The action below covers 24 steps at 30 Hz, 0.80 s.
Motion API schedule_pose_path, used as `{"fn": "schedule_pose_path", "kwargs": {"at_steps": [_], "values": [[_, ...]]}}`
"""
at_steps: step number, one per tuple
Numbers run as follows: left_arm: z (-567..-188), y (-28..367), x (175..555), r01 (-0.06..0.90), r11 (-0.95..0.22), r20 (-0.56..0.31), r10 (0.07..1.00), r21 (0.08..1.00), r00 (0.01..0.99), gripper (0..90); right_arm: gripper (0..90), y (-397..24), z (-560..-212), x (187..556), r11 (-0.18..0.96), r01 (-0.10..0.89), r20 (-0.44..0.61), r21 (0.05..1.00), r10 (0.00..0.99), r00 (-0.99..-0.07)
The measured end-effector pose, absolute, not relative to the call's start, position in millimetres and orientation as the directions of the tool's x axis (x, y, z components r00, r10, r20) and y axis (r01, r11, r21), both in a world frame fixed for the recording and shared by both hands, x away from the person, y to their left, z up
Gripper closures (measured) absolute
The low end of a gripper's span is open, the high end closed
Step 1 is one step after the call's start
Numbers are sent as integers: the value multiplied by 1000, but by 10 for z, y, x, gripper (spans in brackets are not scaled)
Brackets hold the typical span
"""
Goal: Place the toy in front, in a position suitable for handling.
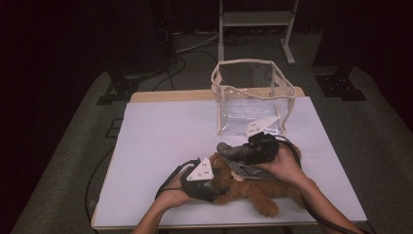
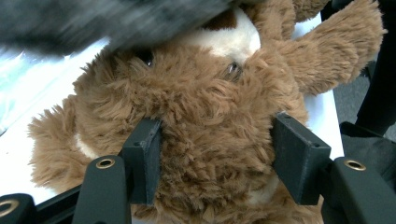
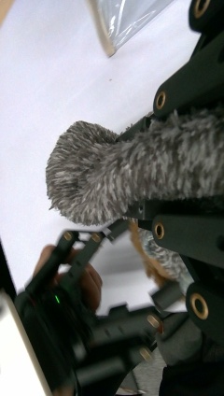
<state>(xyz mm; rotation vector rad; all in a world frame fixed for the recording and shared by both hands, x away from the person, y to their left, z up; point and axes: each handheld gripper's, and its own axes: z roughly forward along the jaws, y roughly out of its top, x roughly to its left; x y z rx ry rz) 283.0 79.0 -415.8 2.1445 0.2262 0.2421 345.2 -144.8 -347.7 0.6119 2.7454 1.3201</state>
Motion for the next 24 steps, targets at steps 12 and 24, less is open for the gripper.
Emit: {"fn": "schedule_pose_path", "kwargs": {"at_steps": [12, 24], "values": [[-4161, 795, 2803, 19, -569, 127, 215, 822, 968, 388, 708, -1149, -3646, 3769, 622, 386, 166, 681, 382, -909], [-4138, 819, 2855, 19, -555, 114, 205, 832, 972, 406, 711, -1528, -3481, 3407, 577, 344, 115, 740, 396, -911]]}}
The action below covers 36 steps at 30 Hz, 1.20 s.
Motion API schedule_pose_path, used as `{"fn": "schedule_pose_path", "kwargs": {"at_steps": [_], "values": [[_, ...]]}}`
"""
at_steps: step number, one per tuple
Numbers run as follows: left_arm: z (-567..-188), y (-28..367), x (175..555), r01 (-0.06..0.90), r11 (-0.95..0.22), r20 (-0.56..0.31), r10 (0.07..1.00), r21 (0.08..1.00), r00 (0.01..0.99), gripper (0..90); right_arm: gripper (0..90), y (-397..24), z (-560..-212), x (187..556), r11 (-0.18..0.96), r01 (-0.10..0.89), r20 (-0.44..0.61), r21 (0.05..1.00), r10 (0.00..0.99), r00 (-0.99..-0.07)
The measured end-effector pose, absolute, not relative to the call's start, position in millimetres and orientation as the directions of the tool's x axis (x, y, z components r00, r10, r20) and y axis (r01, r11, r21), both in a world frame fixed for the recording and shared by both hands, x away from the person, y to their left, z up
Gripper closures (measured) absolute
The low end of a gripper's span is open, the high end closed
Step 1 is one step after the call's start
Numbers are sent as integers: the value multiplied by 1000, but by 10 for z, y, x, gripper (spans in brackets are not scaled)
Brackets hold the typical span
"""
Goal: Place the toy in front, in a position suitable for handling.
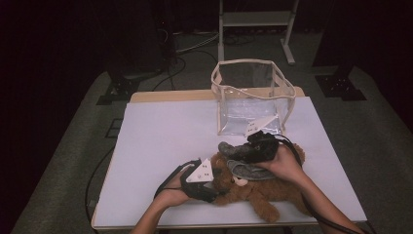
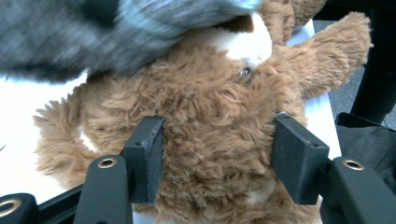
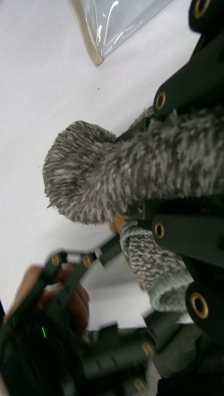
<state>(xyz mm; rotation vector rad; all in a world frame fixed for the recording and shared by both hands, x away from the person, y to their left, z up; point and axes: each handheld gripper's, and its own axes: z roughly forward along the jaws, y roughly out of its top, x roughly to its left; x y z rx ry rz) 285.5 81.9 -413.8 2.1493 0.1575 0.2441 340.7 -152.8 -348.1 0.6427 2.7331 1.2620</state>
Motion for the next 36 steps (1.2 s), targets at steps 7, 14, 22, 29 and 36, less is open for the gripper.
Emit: {"fn": "schedule_pose_path", "kwargs": {"at_steps": [7, 14, 22, 29, 36], "values": [[-4144, 827, 2930, 63, -526, 88, 257, 848, 962, 403, 710, -1703, -3391, 3104, 560, 301, 76, 772, 388, -918], [-4153, 862, 3028, 95, -499, 82, 322, 861, 943, 394, 710, -1744, -3490, 2844, 581, 268, 30, 769, 385, -922], [-4111, 908, 3031, 90, -493, 92, 332, 865, 939, 399, 714, -1771, -3639, 2895, 592, 250, -29, 767, 420, -907], [-4129, 865, 3031, 70, -512, 115, 320, 856, 940, 402, 712, -1823, -3668, 2915, 579, 283, 4, 764, 435, -901], [-4114, 865, 3029, 69, -513, 116, 321, 856, 940, 399, 715, -1982, -3795, 2657, 630, 292, -28, 719, 447, -894]]}}
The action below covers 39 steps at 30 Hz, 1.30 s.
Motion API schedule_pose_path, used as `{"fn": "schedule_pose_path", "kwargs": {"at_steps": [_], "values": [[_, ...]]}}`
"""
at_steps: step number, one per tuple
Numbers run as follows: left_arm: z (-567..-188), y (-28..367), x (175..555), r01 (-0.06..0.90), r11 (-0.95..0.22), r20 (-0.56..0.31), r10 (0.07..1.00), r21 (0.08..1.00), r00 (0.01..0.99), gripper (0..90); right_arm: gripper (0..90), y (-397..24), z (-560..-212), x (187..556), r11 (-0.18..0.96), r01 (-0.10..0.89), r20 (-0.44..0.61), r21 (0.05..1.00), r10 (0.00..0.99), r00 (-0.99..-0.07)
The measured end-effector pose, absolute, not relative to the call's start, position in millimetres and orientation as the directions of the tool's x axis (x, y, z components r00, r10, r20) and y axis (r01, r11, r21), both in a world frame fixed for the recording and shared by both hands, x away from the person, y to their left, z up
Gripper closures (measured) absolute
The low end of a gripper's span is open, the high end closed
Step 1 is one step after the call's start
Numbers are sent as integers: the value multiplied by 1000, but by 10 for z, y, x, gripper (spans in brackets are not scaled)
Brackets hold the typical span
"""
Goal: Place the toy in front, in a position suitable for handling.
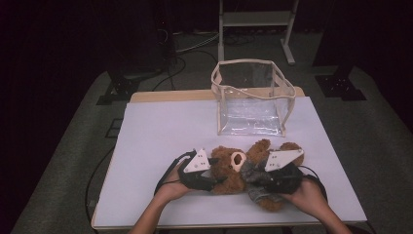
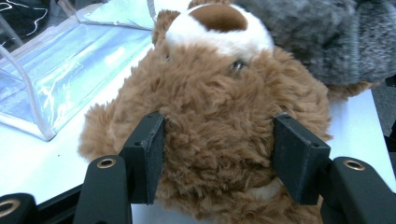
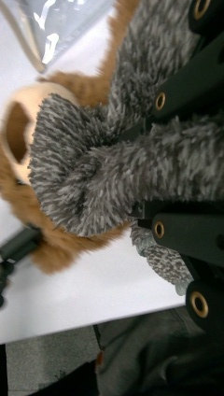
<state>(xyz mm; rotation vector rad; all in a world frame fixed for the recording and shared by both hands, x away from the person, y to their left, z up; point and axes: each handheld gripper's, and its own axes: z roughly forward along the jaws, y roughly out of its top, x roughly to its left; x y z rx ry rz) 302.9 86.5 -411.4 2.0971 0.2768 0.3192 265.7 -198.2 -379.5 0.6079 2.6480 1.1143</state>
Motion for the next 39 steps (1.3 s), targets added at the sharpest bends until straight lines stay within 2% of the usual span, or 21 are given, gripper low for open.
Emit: {"fn": "schedule_pose_path", "kwargs": {"at_steps": [3, 7, 13, 17, 20, 24, 39], "values": [[-4108, 867, 3033, 73, -512, 116, 328, 856, 938, 400, 715, -2058, -3794, 2539, 646, 281, -59, 710, 453, -890], [-4110, 860, 3037, 82, -510, 111, 336, 856, 935, 410, 715, -2096, -3752, 2488, 603, 285, -39, 745, 466, -884], [-4102, 858, 3056, 83, -508, 110, 339, 857, 934, 411, 715, -1789, -3631, 2603, 555, 221, -61, 802, 445, -894], [-4087, 898, 3061, 79, -514, 115, 335, 854, 935, 403, 716, -1604, -3679, 2729, 545, 205, -61, 813, 429, -901], [-4077, 955, 3045, 73, -534, 116, 311, 843, 943, 349, 718, -1639, -3745, 2785, 554, 206, -79, 807, 446, -892], [-4080, 1018, 3017, 74, -544, 106, 292, 836, 951, 341, 717, -1703, -3726, 2832, 531, 234, -40, 814, 453, -891], [-3891, 1378, 2962, 49, -538, 125, 282, 842, 951, 301, 716, -1207, -3641, 2934, 618, 154, -103, 771, 360, -927]]}}
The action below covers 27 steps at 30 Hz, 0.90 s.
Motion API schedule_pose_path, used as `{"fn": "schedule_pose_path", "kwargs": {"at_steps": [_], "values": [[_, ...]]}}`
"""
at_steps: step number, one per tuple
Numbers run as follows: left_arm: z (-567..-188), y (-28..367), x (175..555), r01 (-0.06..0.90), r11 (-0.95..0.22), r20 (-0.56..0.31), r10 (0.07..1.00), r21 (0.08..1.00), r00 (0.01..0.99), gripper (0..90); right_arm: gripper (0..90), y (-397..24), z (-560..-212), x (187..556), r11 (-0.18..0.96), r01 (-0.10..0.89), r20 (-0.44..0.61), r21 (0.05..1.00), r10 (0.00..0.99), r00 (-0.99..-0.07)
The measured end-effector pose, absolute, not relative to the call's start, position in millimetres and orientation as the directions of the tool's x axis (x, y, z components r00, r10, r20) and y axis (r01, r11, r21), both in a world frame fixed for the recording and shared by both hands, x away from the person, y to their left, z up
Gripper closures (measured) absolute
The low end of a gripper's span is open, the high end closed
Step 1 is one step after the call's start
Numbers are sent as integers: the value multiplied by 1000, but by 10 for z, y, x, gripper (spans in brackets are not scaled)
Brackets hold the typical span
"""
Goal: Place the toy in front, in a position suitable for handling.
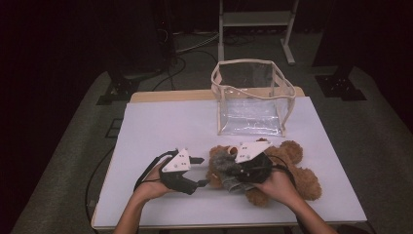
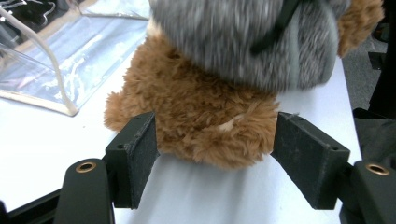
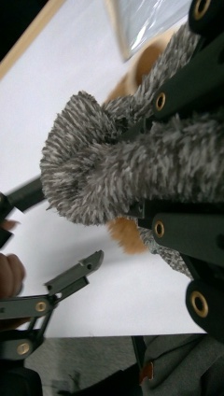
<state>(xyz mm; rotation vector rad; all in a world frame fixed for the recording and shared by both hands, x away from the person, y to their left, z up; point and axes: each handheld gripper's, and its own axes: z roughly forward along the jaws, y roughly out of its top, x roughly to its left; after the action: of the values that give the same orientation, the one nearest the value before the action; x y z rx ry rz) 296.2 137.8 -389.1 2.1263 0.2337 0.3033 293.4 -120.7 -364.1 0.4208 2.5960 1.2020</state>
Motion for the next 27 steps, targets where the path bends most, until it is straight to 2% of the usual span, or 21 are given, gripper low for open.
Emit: {"fn": "schedule_pose_path", "kwargs": {"at_steps": [8, 19, 27], "values": [[-3792, 1551, 2929, 40, -520, 129, 285, 854, 950, 286, 715, -883, -3791, 3010, 660, 137, -97, 739, 305, -948], [-3810, 1575, 2948, 54, -525, 118, 288, 849, 950, 273, 715, -1346, -3601, 2932, 619, 177, -84, 765, 368, -926], [-3748, 1631, 2932, 52, -499, 107, 284, 865, 953, 272, 715, -1043, -3717, 2972, 651, 149, -90, 744, 318, -944]]}}
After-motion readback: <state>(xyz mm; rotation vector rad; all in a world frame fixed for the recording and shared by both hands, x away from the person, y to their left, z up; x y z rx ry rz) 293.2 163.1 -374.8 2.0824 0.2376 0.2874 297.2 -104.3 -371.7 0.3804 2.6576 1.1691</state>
